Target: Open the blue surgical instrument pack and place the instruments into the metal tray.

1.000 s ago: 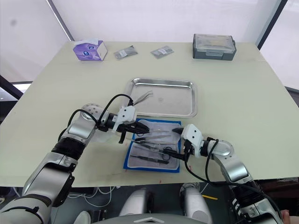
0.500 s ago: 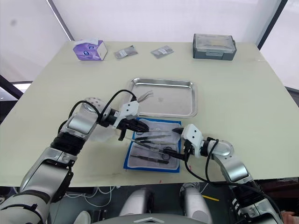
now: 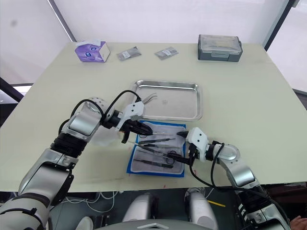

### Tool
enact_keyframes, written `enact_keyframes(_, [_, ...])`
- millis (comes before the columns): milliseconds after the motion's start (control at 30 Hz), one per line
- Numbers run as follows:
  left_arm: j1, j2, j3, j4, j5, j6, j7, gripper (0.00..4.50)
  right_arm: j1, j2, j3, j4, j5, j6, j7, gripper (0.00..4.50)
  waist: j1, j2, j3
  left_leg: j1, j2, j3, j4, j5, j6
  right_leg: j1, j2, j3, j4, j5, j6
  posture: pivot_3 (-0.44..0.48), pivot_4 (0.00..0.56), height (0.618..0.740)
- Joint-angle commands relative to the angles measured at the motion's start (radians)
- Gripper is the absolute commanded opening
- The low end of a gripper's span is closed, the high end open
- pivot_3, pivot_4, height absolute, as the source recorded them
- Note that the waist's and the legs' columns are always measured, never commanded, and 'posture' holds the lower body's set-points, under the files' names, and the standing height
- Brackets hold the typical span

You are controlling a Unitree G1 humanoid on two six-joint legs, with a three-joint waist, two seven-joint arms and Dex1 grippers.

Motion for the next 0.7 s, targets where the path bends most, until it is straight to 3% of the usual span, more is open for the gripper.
enact_keyframes(33, [-0.031, 0.037, 0.033, -0.037, -0.009, 0.005, 0.000, 0.10, 0.046, -0.012, 0.058, 0.085, -0.063, 0.049, -0.004, 4.50, -0.001, 0.000, 0.000, 0.000, 0.000, 0.000, 0.000, 0.000, 0.000, 0.000, 0.000, 0.000, 0.000, 0.000, 0.000, 0.000, 0.150, 0.731])
enact_keyframes(700, [0.009, 0.213, 0.075, -0.070, -0.074, 0.018, -0.076, 0.10, 0.039, -0.008, 0.058, 0.096, -0.062, 0.050, 0.003, 4.50, -0.004, 0.000, 0.000, 0.000, 0.001, 0.000, 0.000, 0.000, 0.000, 0.000, 0.000, 0.000, 0.000, 0.000, 0.000, 0.000, 0.150, 0.731])
